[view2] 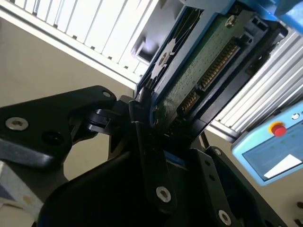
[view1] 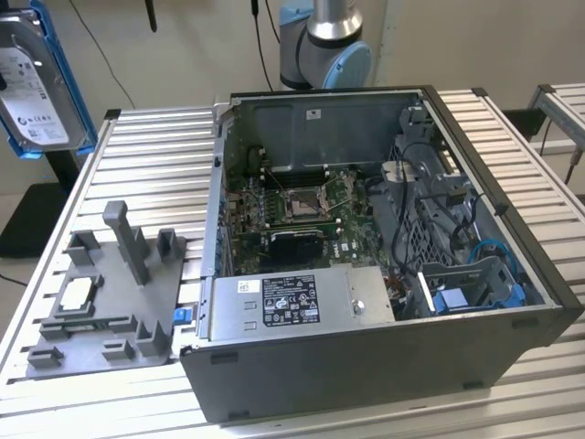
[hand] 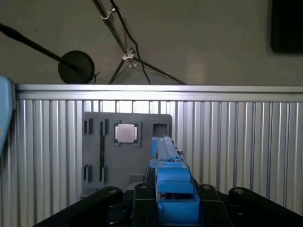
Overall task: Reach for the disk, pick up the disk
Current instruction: 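Pick up the disk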
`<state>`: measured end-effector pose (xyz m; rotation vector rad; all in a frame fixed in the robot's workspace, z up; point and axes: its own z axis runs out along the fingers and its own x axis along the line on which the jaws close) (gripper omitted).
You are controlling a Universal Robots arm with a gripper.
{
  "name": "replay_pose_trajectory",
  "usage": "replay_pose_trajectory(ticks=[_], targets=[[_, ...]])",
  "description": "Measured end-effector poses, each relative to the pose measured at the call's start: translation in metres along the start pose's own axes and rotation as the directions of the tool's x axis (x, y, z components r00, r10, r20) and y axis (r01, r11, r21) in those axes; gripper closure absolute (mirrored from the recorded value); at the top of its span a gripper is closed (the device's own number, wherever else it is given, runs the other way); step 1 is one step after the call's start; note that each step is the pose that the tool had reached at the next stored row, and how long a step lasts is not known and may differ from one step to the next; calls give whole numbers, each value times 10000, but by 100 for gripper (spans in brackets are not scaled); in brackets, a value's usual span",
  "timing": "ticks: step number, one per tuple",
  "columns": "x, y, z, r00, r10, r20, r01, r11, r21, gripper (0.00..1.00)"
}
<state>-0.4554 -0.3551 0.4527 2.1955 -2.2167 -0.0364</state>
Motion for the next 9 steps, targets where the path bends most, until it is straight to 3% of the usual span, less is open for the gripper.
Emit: replay_pose_trajectory(ticks=[9], targets=[[0,8,-255,10000,-28,0,28,10000,0,100]])
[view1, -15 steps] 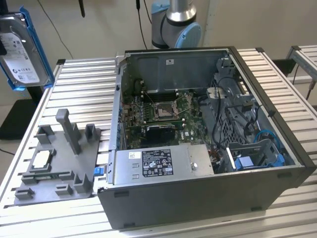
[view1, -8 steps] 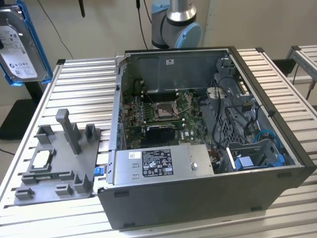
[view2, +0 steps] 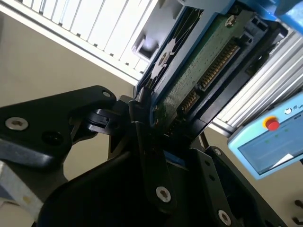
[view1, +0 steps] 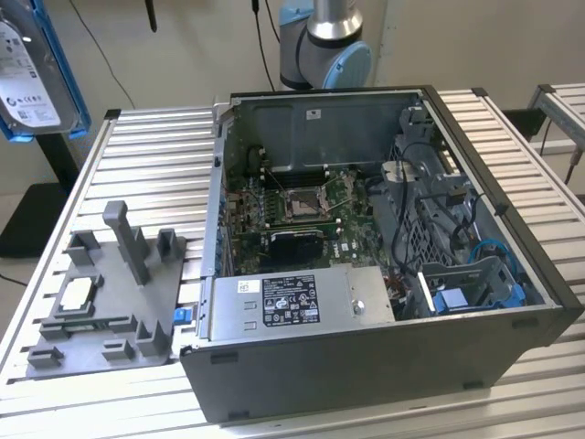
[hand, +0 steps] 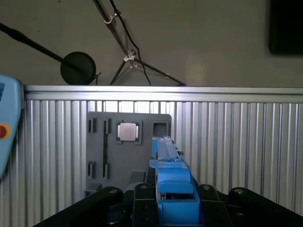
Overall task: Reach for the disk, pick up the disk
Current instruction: 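Pick up the disk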
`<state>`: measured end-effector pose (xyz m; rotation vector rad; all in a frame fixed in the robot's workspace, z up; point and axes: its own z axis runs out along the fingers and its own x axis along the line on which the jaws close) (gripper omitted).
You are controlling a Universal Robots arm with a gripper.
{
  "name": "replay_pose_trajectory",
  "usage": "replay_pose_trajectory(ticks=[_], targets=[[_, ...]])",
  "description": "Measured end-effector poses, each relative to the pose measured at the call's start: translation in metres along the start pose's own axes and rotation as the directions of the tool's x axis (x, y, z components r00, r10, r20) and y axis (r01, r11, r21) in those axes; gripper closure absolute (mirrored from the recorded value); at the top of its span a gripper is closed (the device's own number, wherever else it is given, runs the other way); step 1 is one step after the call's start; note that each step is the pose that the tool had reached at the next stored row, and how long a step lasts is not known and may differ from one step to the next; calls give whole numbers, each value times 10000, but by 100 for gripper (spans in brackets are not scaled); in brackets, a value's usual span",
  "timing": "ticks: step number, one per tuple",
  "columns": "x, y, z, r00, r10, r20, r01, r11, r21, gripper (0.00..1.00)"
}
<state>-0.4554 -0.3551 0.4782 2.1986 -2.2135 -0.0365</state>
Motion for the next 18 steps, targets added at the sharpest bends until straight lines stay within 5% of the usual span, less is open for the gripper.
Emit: replay_pose_trajectory(ticks=[18], targets=[[-1,15,-474,10000,-52,-2,52,10000,0,100]])
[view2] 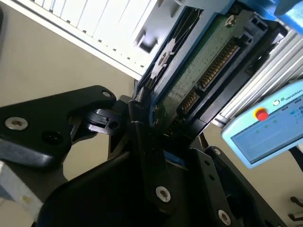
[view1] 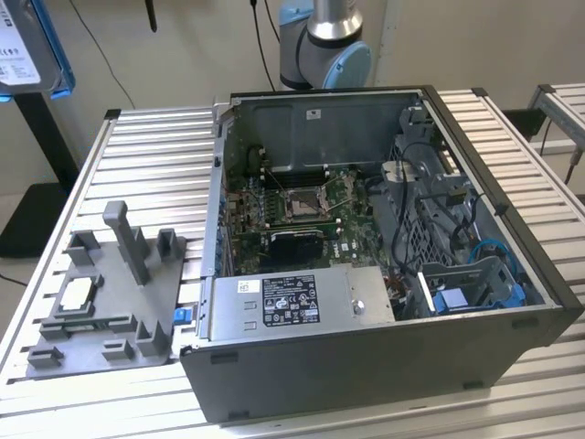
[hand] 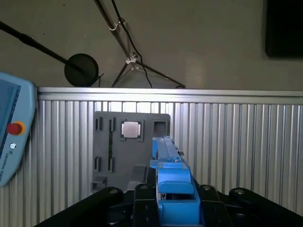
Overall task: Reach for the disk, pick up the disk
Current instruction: 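Pick up the disk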
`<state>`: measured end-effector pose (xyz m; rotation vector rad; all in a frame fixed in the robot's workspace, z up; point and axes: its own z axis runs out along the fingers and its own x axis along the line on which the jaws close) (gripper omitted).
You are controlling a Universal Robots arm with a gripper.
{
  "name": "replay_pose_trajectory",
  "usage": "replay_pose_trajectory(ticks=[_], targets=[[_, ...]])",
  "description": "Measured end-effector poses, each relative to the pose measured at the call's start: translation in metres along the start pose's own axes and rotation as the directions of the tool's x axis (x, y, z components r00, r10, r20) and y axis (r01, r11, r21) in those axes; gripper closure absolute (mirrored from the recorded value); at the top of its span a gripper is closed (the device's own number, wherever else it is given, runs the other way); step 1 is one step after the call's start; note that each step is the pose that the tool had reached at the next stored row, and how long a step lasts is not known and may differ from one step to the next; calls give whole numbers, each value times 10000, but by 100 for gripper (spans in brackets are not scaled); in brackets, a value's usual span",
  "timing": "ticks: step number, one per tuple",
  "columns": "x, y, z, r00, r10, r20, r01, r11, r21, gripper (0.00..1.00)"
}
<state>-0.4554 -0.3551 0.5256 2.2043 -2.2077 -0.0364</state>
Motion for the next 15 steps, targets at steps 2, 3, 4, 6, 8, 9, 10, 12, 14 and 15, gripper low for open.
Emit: replay_pose_trajectory(ticks=[2,3,4,6,8,9,10,12,14,15], targets=[[0,1,-42,10000,-7,0,7,10000,1,100],[0,2,-64,10000,-10,0,10,10000,1,100],[0,3,-88,10000,-13,0,13,10000,1,100],[0,4,-131,10000,-21,-1,21,10000,0,100],[0,5,-167,10000,-28,-1,28,10000,0,100],[0,5,-182,10000,-33,-1,33,10000,0,100],[0,6,-195,10000,-37,-1,37,10000,0,100],[0,7,-216,10000,-45,-1,45,10000,1,100],[0,7,-233,10000,-52,-2,52,10000,-1,100],[0,7,-235,10000,-54,-2,54,10000,-1,100]])
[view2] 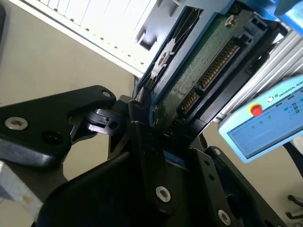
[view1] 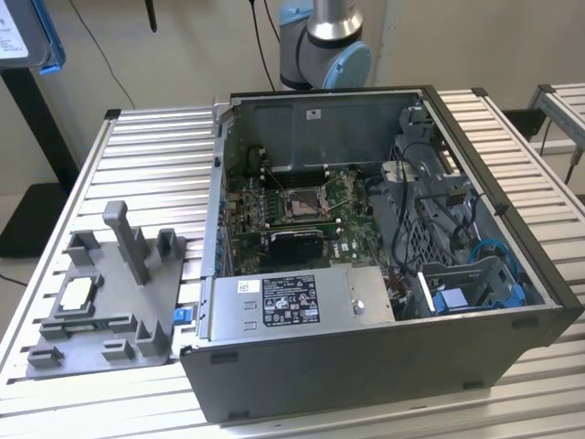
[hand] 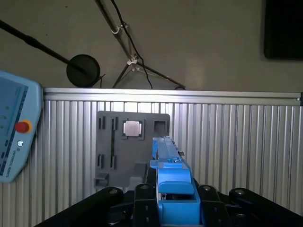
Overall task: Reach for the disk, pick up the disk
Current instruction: 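Pick up the disk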
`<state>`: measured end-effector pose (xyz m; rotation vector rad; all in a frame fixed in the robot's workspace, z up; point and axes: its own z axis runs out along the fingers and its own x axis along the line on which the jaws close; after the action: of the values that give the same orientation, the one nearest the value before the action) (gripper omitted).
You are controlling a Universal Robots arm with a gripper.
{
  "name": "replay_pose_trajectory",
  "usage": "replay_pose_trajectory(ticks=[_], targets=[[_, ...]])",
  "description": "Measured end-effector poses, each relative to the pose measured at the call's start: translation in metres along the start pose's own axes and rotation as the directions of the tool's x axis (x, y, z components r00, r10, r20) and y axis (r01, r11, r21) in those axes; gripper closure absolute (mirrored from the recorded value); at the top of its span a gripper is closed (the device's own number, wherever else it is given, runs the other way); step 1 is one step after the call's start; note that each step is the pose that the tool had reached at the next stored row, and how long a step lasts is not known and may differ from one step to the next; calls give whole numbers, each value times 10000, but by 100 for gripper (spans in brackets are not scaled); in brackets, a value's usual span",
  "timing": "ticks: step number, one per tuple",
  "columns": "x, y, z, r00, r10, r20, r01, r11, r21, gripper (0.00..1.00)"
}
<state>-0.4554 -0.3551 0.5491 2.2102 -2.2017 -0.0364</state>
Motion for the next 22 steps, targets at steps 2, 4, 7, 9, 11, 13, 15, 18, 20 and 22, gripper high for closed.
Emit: replay_pose_trajectory(ticks=[2,4,7,9,11,13,15,18,20,22], targets=[[0,0,-1,10000,-2,1,2,10000,2,100],[0,1,-1,10000,-2,1,2,10000,3,100],[0,1,-2,10000,-2,2,2,10000,0,100],[0,1,-2,10000,-2,2,2,10000,2,100],[0,-1,-2,10000,-3,2,3,10000,2,100],[1,-12,-2,10000,-3,2,3,10000,2,100],[0,-35,-4,10000,-2,1,2,10000,1,100],[0,-87,-5,10000,-2,2,2,10000,1,100],[1,-132,-6,10000,-2,2,2,10000,0,100],[1,-181,-8,10000,-2,1,2,10000,-1,100]])
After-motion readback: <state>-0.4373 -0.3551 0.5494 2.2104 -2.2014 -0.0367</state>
